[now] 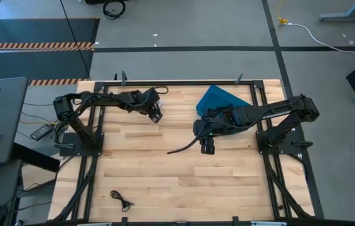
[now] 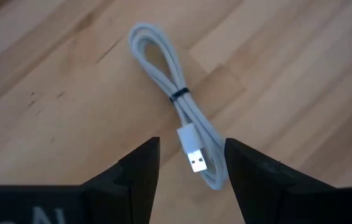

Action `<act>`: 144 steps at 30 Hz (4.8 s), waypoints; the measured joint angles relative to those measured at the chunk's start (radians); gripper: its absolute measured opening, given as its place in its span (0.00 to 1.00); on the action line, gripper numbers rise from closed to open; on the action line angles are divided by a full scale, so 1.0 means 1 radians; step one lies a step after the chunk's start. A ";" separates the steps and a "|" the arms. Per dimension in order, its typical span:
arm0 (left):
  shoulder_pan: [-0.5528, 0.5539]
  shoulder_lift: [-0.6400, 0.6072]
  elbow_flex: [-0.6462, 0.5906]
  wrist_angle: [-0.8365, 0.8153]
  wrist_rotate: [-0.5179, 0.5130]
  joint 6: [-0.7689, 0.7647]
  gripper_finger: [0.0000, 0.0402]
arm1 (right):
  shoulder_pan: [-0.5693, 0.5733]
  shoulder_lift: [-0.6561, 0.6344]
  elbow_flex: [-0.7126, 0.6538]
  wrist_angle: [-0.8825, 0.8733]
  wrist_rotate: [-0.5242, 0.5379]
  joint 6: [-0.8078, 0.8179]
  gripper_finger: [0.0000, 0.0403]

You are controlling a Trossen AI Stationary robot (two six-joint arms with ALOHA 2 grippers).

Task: Pick and place USB-C Cables
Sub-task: Put the white USB cable into the blue bin

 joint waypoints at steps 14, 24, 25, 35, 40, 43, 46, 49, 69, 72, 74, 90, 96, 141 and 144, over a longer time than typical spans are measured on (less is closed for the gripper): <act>-0.007 0.081 0.000 0.073 0.000 0.052 0.47 | -0.001 0.001 0.000 0.002 0.000 0.018 0.56; -0.018 0.082 0.000 0.065 -0.004 0.112 0.31 | -0.001 0.001 0.000 0.002 0.000 0.048 0.56; -0.019 0.082 0.000 0.064 -0.004 0.115 0.27 | -0.001 0.001 0.000 0.002 0.000 0.051 0.56; -0.066 0.074 -0.001 0.069 -0.001 0.184 0.10 | -0.001 0.001 0.000 0.002 0.010 0.051 0.56; -0.114 0.025 -0.001 0.147 0.075 0.206 0.11 | -0.001 0.001 0.000 0.018 0.065 0.005 0.56; -0.150 -0.012 -0.001 0.209 0.123 0.210 0.13 | -0.001 0.002 0.000 0.058 0.069 -0.060 0.56; -0.185 -0.049 0.000 0.291 0.176 0.210 0.12 | 0.005 0.002 0.000 0.105 0.066 -0.142 0.56; -0.219 -0.080 0.000 0.372 0.254 0.205 0.12 | 0.012 0.002 0.000 0.123 0.061 -0.228 0.56; -0.389 -0.187 0.000 0.557 0.412 0.148 0.12 | 0.027 0.020 -0.001 0.152 0.152 -0.581 0.56; -0.400 -0.186 0.000 0.565 0.415 0.148 0.12 | 0.027 0.027 -0.002 0.153 0.170 -0.581 0.54; -0.401 -0.187 0.000 0.564 0.415 0.148 0.12 | 0.027 0.030 -0.001 0.165 0.182 -0.581 0.51; -0.387 -0.186 0.000 0.555 0.342 0.111 0.20 | 0.033 0.031 -0.002 0.153 0.155 -0.568 0.09; -0.378 -0.202 0.000 0.554 0.330 0.112 0.30 | 0.034 0.031 -0.002 0.086 0.143 -0.517 0.09; -0.621 -0.362 0.000 0.273 0.115 0.243 0.41 | -0.644 0.030 -0.307 0.013 0.050 -0.273 0.09; -0.621 -0.362 0.000 0.272 0.115 0.243 0.41 | -0.665 0.030 -0.342 0.068 0.000 -0.280 0.10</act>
